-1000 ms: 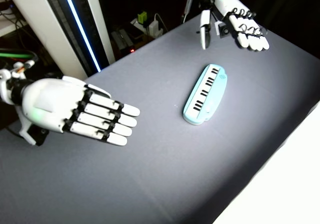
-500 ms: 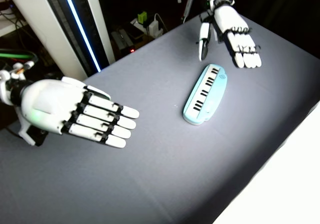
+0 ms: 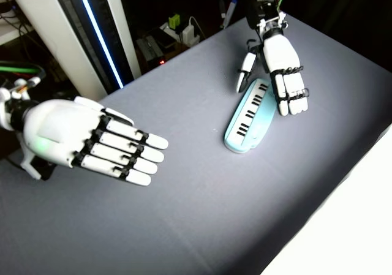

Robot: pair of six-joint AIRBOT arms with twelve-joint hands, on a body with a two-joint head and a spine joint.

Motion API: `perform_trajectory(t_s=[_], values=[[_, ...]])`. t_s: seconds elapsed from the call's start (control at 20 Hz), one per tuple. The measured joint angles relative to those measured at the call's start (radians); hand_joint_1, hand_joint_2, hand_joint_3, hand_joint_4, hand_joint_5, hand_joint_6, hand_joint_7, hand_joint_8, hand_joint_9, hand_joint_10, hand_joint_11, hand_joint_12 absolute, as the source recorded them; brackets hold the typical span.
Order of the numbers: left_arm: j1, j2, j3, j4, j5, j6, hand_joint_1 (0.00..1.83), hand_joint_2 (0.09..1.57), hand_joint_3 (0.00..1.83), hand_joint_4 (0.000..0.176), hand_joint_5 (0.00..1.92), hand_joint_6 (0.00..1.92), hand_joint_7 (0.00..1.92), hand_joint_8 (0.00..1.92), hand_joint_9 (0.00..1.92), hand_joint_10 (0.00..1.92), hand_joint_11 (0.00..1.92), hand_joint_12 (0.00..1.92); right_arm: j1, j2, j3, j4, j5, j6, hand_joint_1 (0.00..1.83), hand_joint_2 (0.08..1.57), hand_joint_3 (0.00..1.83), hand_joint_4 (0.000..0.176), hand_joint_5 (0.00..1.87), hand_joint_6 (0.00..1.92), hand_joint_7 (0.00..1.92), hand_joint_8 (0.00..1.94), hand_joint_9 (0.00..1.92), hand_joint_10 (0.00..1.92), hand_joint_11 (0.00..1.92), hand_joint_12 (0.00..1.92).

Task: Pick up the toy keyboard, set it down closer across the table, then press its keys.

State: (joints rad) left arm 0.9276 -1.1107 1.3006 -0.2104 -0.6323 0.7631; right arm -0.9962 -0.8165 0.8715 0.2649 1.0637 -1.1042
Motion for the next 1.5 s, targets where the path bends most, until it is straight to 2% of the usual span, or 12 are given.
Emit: perform_trajectory(t_s=[0.25, 0.35, 0.6, 0.85, 0.9, 1.0, 1.05, 1.1, 1.2, 1.3, 1.45, 1.5], values=[[-0.039, -0.050, 0.051, 0.049, 0.093, 0.001, 0.73, 0.94, 0.00, 0.083, 0.00, 0.00, 0.00, 0.00, 0.00, 0.00, 0.00, 0.00, 0.000, -0.003, 0.000, -0.002, 0.000, 0.000, 0.28, 1.40, 0.00, 0.000, 0.00, 0.00, 0.00, 0.00, 0.00, 0.00, 0.00, 0.00], [-0.040, -0.063, 0.058, 0.050, 0.128, -0.002, 0.71, 0.93, 0.00, 0.070, 0.00, 0.00, 0.00, 0.00, 0.00, 0.00, 0.00, 0.00, 0.000, -0.003, 0.000, 0.003, 0.000, 0.001, 0.28, 1.40, 0.00, 0.000, 0.00, 0.00, 0.00, 0.00, 0.00, 0.00, 0.00, 0.00], [-0.048, -0.072, 0.075, 0.071, 0.151, -0.009, 0.75, 0.92, 0.00, 0.097, 0.00, 0.00, 0.00, 0.00, 0.00, 0.00, 0.00, 0.00, 0.000, -0.003, 0.000, 0.003, 0.000, 0.000, 0.30, 1.40, 0.00, 0.000, 0.00, 0.00, 0.00, 0.00, 0.00, 0.00, 0.00, 0.00], [-0.056, -0.085, 0.089, 0.079, 0.169, -0.027, 0.83, 0.99, 0.02, 0.081, 0.00, 0.00, 0.00, 0.00, 0.00, 0.00, 0.04, 0.02, -0.007, -0.008, 0.000, 0.004, 0.000, 0.003, 0.27, 1.40, 0.00, 0.000, 0.00, 0.00, 0.00, 0.00, 0.00, 0.00, 0.00, 0.00], [-0.056, -0.086, 0.089, 0.082, 0.169, -0.032, 1.11, 1.10, 0.00, 0.016, 0.29, 0.00, 0.25, 0.00, 0.32, 0.08, 0.14, 0.98, -0.007, -0.008, 0.000, 0.004, 0.001, 0.003, 0.29, 1.40, 0.00, 0.000, 0.00, 0.00, 0.00, 0.00, 0.00, 0.00, 0.00, 0.00], [-0.060, -0.088, 0.089, 0.079, 0.130, -0.046, 1.36, 1.11, 0.00, 0.000, 0.46, 0.56, 0.58, 0.24, 0.57, 0.87, 0.53, 1.50, -0.008, -0.008, 0.000, 0.005, 0.001, 0.004, 0.30, 1.40, 0.00, 0.000, 0.00, 0.00, 0.00, 0.00, 0.00, 0.00, 0.00, 0.00], [-0.068, -0.087, 0.085, 0.082, 0.103, -0.042, 1.44, 1.20, 0.02, 0.000, 0.37, 1.07, 0.64, 1.28, 0.63, 1.40, 0.74, 1.69, -0.008, -0.008, 0.000, 0.003, 0.001, 0.005, 0.30, 1.40, 0.00, 0.000, 0.00, 0.00, 0.00, 0.00, 0.00, 0.00, 0.00, 0.00], [-0.069, -0.084, 0.078, 0.085, 0.098, -0.043, 1.29, 1.33, 0.02, 0.000, 0.48, 1.57, 0.53, 1.66, 0.53, 1.65, 0.77, 1.84, -0.008, -0.008, 0.000, 0.001, 0.002, 0.006, 0.30, 1.40, 0.00, 0.000, 0.00, 0.00, 0.00, 0.00, 0.00, 0.00, 0.00, 0.00], [-0.064, -0.082, 0.073, 0.086, 0.092, -0.047, 1.25, 1.38, 0.01, 0.000, 0.48, 1.72, 0.48, 1.79, 0.48, 1.75, 0.78, 1.92, -0.011, -0.008, 0.000, 0.012, 0.000, 0.006, 0.31, 1.40, 0.00, 0.000, 0.00, 0.00, 0.00, 0.00, 0.00, 0.00, 0.00, 0.00], [-0.065, -0.079, 0.069, 0.092, 0.088, -0.043, 1.43, 1.34, 0.00, 0.000, 0.20, 1.61, 0.42, 1.73, 0.56, 1.79, 0.42, 1.92, -0.011, -0.008, 0.000, 0.008, 0.001, 0.007, 0.27, 1.40, 0.00, 0.000, 0.00, 0.00, 0.00, 0.00, 0.00, 0.00, 0.00, 0.00], [-0.067, -0.067, 0.057, 0.098, 0.082, -0.037, 1.58, 1.19, 0.00, 0.000, 0.21, 1.44, 0.30, 1.53, 0.71, 1.50, 0.66, 1.84, -0.011, -0.008, 0.000, 0.008, 0.008, 0.011, 0.25, 1.40, 0.00, 0.000, 0.00, 0.00, 0.00, 0.00, 0.00, 0.00, 0.00, 0.00], [-0.067, -0.064, 0.055, 0.102, 0.082, -0.035, 1.48, 1.25, 0.01, 0.000, 0.24, 1.44, 0.45, 1.59, 0.69, 1.63, 0.71, 1.90, -0.011, -0.007, -0.001, 0.010, 0.016, 0.011, 0.25, 1.40, 0.00, 0.000, 0.00, 0.00, 0.00, 0.00, 0.00, 0.00, 0.00, 0.00]])
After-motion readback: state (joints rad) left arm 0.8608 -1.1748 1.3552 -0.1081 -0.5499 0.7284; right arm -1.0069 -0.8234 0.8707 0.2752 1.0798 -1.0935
